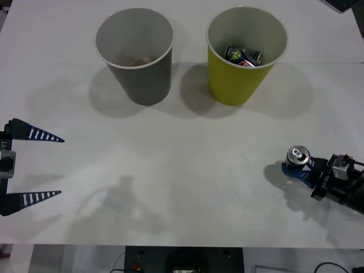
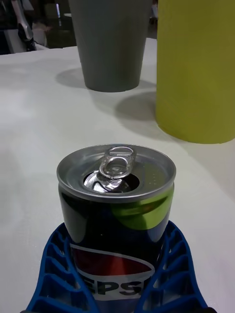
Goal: Put the can into the green bin and the plastic bottle into the gray bin
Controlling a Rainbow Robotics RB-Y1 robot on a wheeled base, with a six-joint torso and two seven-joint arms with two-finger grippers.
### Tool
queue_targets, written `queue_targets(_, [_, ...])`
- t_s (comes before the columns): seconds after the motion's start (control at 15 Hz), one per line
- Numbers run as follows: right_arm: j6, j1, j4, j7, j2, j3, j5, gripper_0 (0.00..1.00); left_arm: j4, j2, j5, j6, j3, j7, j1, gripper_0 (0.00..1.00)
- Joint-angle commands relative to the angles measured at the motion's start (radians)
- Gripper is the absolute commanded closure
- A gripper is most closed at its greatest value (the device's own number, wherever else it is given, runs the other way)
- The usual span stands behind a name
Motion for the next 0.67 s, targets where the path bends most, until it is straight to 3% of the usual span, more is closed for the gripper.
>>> queue_targets(0.07, [0.040, 0.036, -0.149, -0.147, -0.026, -0.008, 0.087, 1.00, 0.000, 0.000, 0.000, 0.000, 0.000, 0.000, 0.000, 0.00])
queue_targets(0.2, [0.083, 0.083, -0.286, -0.262, -0.038, -0.027, 0.159, 1.00, 0.000, 0.000, 0.000, 0.000, 0.000, 0.000, 0.000, 0.00])
queue_targets(0.67, [0.132, 0.208, -0.824, -0.938, -0.073, -0.091, 0.538, 1.00, 0.000, 0.000, 0.000, 0.000, 0.000, 0.000, 0.000, 0.00])
